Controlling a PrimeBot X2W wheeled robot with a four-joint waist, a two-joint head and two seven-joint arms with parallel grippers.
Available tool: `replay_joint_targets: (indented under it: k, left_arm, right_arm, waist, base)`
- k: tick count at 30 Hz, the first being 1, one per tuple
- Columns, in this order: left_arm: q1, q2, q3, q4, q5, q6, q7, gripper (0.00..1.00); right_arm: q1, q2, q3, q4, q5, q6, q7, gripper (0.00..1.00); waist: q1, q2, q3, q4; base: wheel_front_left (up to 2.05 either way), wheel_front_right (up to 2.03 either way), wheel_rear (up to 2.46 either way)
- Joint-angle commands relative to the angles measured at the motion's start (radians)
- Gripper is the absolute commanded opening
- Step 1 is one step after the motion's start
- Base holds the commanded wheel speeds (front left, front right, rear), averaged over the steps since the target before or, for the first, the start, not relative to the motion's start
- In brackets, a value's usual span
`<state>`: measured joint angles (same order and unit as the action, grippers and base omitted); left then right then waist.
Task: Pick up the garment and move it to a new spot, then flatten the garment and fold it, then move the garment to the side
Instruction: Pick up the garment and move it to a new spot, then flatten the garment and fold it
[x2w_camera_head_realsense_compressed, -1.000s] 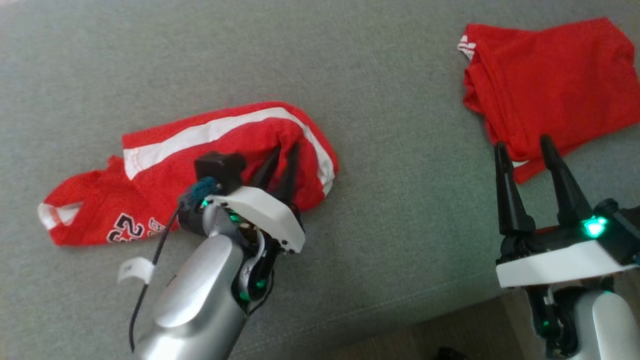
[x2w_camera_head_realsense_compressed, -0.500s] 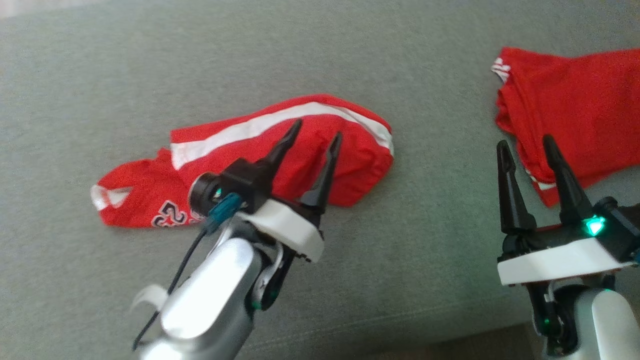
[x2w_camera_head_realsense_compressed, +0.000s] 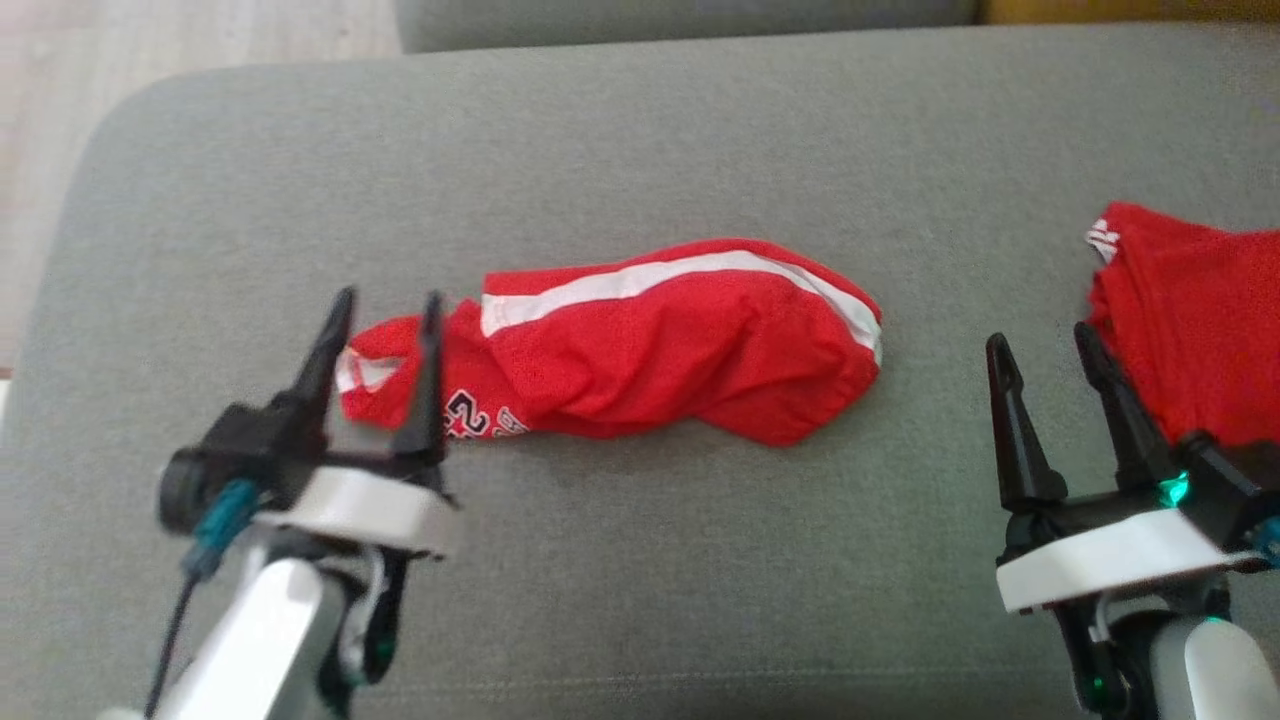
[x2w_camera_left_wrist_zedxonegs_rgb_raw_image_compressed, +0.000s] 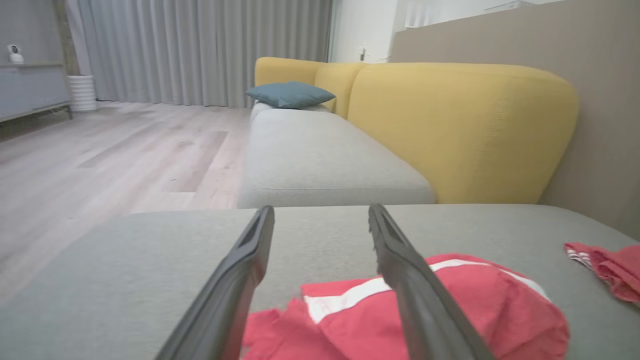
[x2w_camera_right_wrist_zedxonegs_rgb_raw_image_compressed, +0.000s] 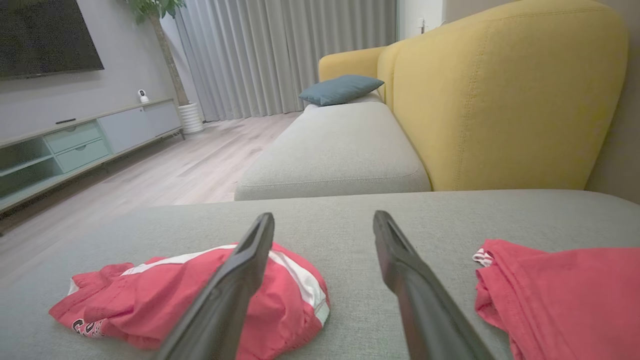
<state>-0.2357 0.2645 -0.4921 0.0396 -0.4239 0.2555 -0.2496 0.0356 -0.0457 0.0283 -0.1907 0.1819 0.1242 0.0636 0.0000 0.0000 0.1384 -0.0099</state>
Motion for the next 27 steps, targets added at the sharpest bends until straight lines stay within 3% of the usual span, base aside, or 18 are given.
replay_joint_targets:
  k: [1, 10, 27]
  left_arm:
    - [-0.008, 0.040, 0.062, -0.040, -0.001, -0.001, -0.011, 1.00]
    - [0.104, 0.123, 0.132, -0.040, -0.027, -0.072, -0.012, 1.00]
    - [0.180, 0.132, 0.113, -0.050, -0.017, -0.051, -0.007, 1.00]
  right_arm:
    - [-0.008, -0.007, 0.021, -0.037, -0.004, 0.007, 0.007, 1.00]
    - [0.043, -0.022, 0.009, -0.024, -0.002, 0.007, 0.022, 1.00]
    - [0.094, -0.020, -0.002, -0.049, -0.004, 0.007, 0.047, 1.00]
  waist:
    - [0.0000, 0.0000, -0.023, 0.026]
    - [0.0000, 0.0000, -0.066, 0.049]
    - [0.0000, 0.0000, -0.108, 0.038]
  base:
    - [0.00, 0.00, 0.00]
    - [0.00, 0.00, 0.00]
    - [0.00, 0.00, 0.00]
